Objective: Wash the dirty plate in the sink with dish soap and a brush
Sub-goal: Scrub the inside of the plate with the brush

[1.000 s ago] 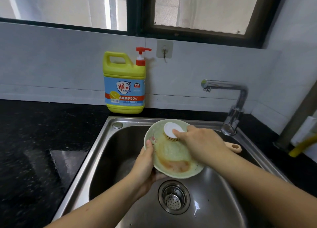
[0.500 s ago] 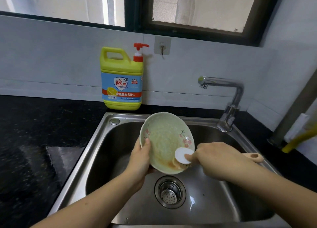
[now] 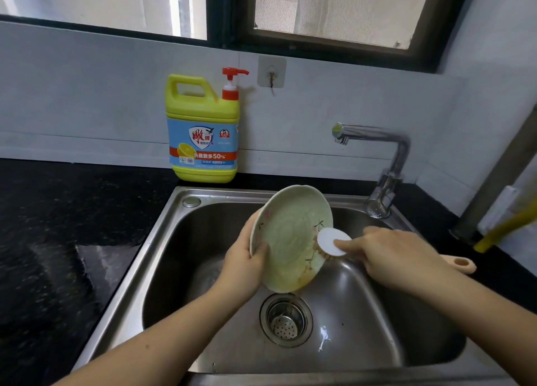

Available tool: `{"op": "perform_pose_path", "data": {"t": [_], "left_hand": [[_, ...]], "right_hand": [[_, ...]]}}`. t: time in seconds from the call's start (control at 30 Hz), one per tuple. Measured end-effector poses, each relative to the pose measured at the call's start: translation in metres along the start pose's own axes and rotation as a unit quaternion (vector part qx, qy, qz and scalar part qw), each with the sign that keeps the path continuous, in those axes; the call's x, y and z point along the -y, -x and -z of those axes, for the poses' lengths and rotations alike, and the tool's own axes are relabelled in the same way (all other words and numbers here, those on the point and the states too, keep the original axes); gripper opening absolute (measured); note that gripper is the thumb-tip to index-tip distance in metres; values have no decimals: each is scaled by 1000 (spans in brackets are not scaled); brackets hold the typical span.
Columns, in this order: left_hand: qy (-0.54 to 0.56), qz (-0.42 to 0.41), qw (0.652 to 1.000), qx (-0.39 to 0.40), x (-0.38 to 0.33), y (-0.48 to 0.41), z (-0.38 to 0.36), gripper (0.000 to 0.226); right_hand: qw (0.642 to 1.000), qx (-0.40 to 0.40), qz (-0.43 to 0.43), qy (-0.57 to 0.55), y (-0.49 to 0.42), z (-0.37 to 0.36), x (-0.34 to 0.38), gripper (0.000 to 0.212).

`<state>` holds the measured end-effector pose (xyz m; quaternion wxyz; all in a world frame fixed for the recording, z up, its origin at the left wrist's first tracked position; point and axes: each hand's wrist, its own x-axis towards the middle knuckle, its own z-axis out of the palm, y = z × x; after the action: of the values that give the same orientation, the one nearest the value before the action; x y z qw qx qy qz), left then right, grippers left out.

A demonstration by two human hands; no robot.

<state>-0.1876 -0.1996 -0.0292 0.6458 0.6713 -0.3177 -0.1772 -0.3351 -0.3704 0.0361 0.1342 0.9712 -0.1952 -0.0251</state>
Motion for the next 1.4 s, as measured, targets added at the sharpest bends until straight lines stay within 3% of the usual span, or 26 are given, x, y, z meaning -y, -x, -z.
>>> {"op": "perform_pose_path", "data": {"t": [0.27,0.43,0.6,0.77,0.83,1.03,1.17,1.4], "left_hand": [[-34,-55,998,1,0,0,1,65],[4,-51,999,-14,1,-1,0,59],[77,-24,996,-50,6,-4,5,48],[191,63,976,-80,4,-7,5,31],[231,89,966,-81,4,-8,6,34],[301,126,943,-63,-1,-8,6,30],[298,130,945,-46,-3,-7,5,27],[235,123,964,-28,-1,-6,4,37]], "right_hand": [[997,-37,-17,64,-1,-1,15,54],[998,-6,15,66,0,-1,39,53],[996,53,70,-24,4,2,70,56],[969,-1,82,-235,-2,4,81,42],[962,-14,103,-254,-2,7,86,38],[997,8,57,-59,-2,10,64,43],[998,5,10,66,-6,18,51,37],[988,-82,-49,123,-23,19,42,36]]}}
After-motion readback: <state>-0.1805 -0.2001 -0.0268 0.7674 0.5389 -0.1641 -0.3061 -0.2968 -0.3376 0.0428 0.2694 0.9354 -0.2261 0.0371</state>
